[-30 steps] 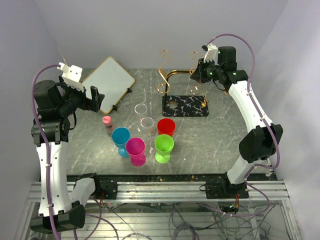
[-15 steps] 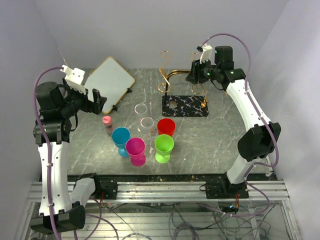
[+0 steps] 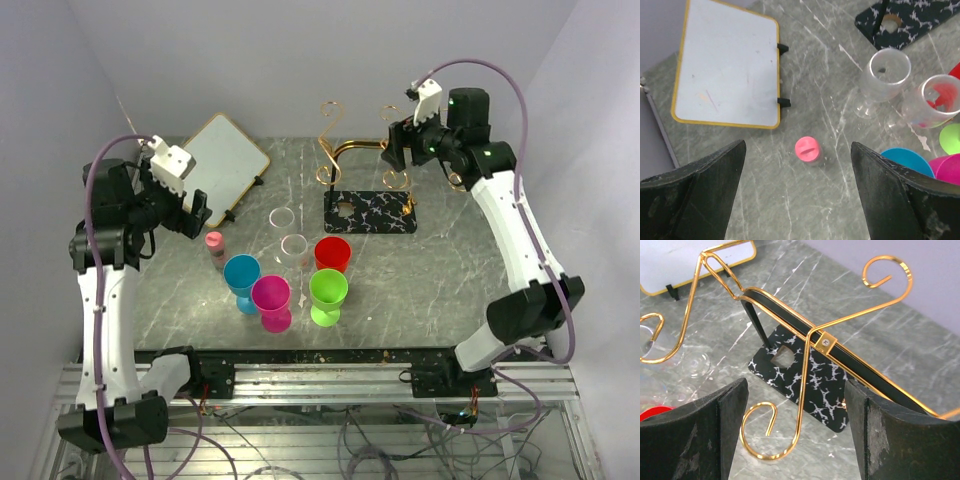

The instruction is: Place the wine glass upside down on the wine glass rack

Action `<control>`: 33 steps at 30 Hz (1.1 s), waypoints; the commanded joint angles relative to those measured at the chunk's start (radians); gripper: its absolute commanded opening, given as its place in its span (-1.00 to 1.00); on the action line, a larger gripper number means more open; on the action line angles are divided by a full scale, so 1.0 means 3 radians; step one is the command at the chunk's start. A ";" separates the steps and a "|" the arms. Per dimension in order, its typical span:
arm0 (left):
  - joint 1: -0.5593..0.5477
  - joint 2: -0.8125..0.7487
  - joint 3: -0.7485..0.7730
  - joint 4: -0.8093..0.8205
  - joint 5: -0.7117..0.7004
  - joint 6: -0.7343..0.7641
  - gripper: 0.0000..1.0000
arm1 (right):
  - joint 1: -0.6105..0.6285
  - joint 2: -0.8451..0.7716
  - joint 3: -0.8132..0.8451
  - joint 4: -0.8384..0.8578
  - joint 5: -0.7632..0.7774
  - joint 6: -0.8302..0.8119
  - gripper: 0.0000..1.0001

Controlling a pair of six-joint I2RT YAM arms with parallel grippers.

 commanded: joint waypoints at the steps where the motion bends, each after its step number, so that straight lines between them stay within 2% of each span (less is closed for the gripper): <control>1: -0.0106 0.0203 0.0088 -0.0264 -0.0085 0.0241 0.95 | 0.0006 -0.0260 -0.0035 -0.0120 0.0272 -0.0231 0.57; 5: -0.0465 0.0259 -0.0015 -0.0356 -0.0364 0.0385 0.95 | 0.0008 -0.0381 -0.0019 -0.0292 0.0315 -0.0438 0.61; 9: -0.0914 0.0447 0.0022 -0.0701 -0.0487 0.0591 0.92 | 0.0016 -0.0527 -0.0077 -0.0417 0.0409 -0.0648 0.64; 15: -0.1348 0.0746 0.0052 -0.1114 -0.0713 0.0848 0.75 | 0.0012 -0.0676 -0.0124 -0.0527 0.0407 -0.0764 0.66; 19: -0.1409 0.0867 0.0035 -0.1206 -0.0884 0.0967 0.72 | 0.0013 -0.0732 -0.0252 -0.0537 0.0382 -0.0799 0.67; 25: -0.1449 0.0979 -0.0024 -0.1238 -0.0890 0.1023 0.65 | 0.0010 -0.0712 -0.0266 -0.0589 0.0360 -0.0837 0.67; 33: -0.1502 0.1054 -0.0203 -0.1026 -0.0931 0.0950 0.34 | 0.0008 -0.0593 -0.0209 -0.0613 0.0252 -0.0819 0.67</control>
